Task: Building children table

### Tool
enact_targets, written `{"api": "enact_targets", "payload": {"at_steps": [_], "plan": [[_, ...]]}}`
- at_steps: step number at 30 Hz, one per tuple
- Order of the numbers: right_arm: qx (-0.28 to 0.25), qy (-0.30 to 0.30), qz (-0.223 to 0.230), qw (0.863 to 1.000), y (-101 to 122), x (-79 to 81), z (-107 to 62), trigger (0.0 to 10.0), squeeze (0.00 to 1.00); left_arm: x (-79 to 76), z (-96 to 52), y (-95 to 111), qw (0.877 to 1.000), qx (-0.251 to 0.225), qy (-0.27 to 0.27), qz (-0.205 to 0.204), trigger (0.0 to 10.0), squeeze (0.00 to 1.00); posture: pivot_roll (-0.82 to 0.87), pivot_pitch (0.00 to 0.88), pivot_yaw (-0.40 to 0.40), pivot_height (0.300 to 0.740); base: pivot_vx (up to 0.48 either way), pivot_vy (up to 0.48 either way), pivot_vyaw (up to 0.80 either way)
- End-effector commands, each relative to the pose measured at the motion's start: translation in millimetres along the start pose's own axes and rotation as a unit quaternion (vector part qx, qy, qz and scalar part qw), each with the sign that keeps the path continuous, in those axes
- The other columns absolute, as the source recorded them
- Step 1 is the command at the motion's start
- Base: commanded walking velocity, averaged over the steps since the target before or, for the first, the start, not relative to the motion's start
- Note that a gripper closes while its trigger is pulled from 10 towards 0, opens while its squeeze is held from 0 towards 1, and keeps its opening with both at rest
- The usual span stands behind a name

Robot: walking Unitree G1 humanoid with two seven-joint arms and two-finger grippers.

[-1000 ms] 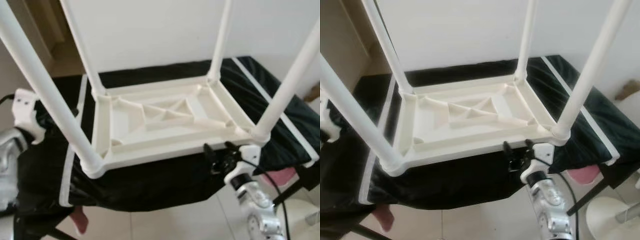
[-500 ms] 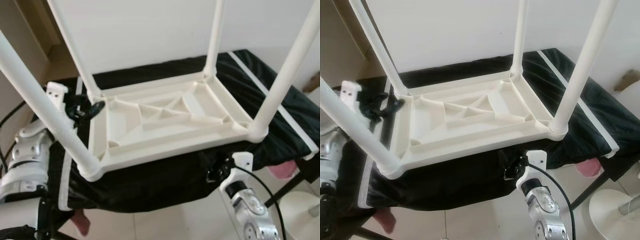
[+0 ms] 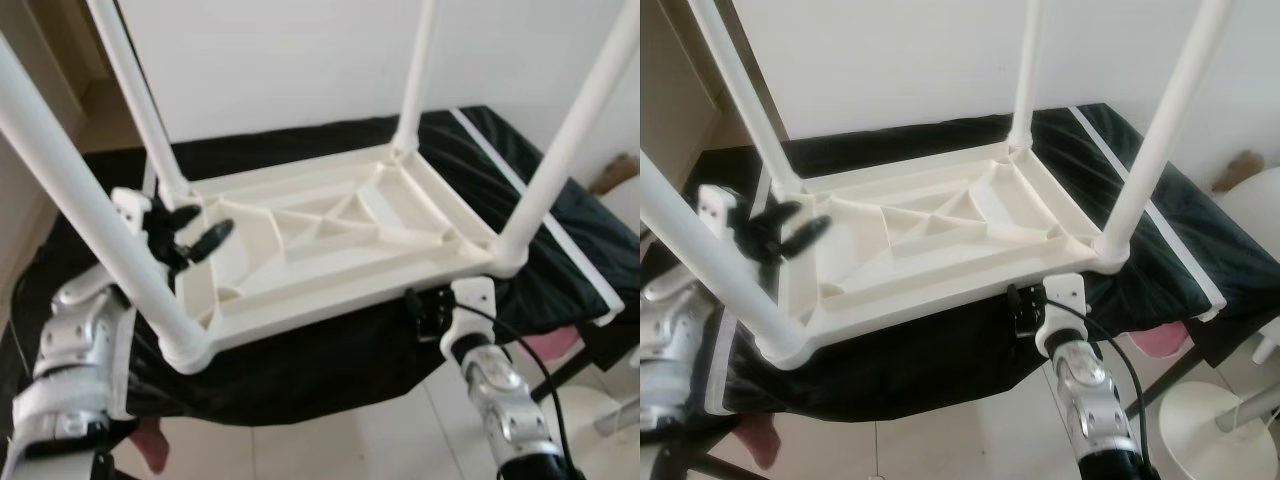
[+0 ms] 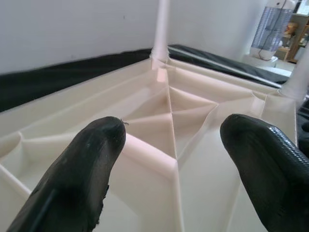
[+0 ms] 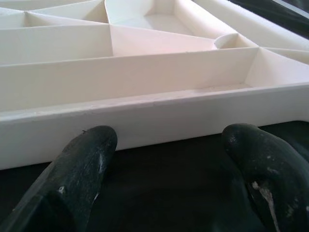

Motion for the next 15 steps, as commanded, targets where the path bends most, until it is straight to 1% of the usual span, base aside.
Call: {"api": "enact_targets", "payload": {"at_steps": [1, 3, 4, 5, 6, 7, 9, 11, 13, 14, 15], "plan": [[0.015, 0.004, -0.003, 1.0, -3.6, 3.1, 3.8, 10.0, 0.0, -11.7, 0.8, 2.0, 0.999, -0.004, -0.041, 0.001, 10.0, 0.0, 0.05, 0.0, 0.003, 0.74, 0.0, 0.0, 0.0], [0.018, 0.0, -0.006, 1.0, -1.9, 3.4, 11.1, 10.0, 0.0, -23.6, 1.4, 4.7, 0.999, -0.014, -0.046, -0.008, 10.0, 0.0, 0.06, 0.0, 0.004, 0.74, 0.0, 0.0, 0.0], [0.018, 0.0, -0.006, 1.0, -1.9, 3.4, 11.1, 10.0, 0.0, -23.6, 1.4, 4.7, 0.999, -0.014, -0.046, -0.008, 10.0, 0.0, 0.06, 0.0, 0.004, 0.74, 0.0, 0.0, 0.0], [0.019, -0.008, -0.006, 1.0, 0.4, 3.1, 19.7, 10.0, 0.0, -36.6, 4.0, 6.3, 0.998, -0.02, -0.058, -0.016, 10.0, 0.0, 0.06, 0.0, 0.001, 0.74, 0.0, 0.0, 0.0], [0.018, -0.012, -0.008, 1.0, 2.4, 3.3, 24.0, 10.0, 0.0, -42.0, 5.5, 6.5, 0.998, -0.022, -0.061, -0.021, 10.0, 0.0, 0.06, 0.0, 0.001, 0.74, 0.0, 0.0, 0.0], [0.018, -0.012, -0.008, 1.0, 2.4, 3.3, 24.0, 10.0, 0.0, -42.0, 5.5, 6.5, 0.998, -0.022, -0.061, -0.021, 10.0, 0.0, 0.06, 0.0, 0.001, 0.74, 0.0, 0.0, 0.0], [0.016, -0.013, -0.007, 1.0, 6.9, 5.2, 32.1, 10.0, 0.0, -53.8, 8.0, 7.5, 0.997, -0.029, -0.07, -0.036, 10.0, 0.0, 0.06, 0.0, -0.001, 0.74, 0.0, 0.0, 0.0], [0.016, -0.013, -0.007, 1.0, 6.9, 5.2, 32.1, 10.0, 0.0, -53.8, 8.0, 7.5, 0.997, -0.029, -0.07, -0.036, 10.0, 0.0, 0.06, 0.0, -0.001, 0.74, 0.0, 0.0, 0.0], [0.014, -0.012, -0.007, 1.0, 12.7, 6.2, 41.7, 10.0, 0.0, -73.2, 11.9, 8.4, 0.994, -0.035, -0.09, -0.05, 10.0, 0.0, 0.07, 0.0, -0.002, 0.74, 0.0, 0.0, 0.0], [0.014, -0.012, -0.007, 1.0, 12.7, 6.2, 41.7, 10.0, 0.0, -73.2, 11.9, 8.4, 0.994, -0.035, -0.09, -0.05, 10.0, 0.0, 0.07, 0.0, -0.002, 0.74, 0.0, 0.0, 0.0], [0.013, -0.013, -0.011, 1.0, 16.7, 5.3, 49.4, 10.0, 0.0, -90.8, 18.7, 8.9, 0.992, -0.042, -0.103, -0.065, 10.0, 0.0, 0.07, 0.0, 0.001, 0.74, 0.0, 0.0, 0.0]]}}
Point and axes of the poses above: a point about 5 cm out from each wrist's last joint towards the gripper, its own z axis pointing out of the wrist towards the gripper, its own y axis along the axis of the wrist's last joint, x = y × z, the point moved 1 cm from there along z, pointing out of the wrist towards the gripper, and after that the axes turned 4 degrees about z, right-handed, at the moved point
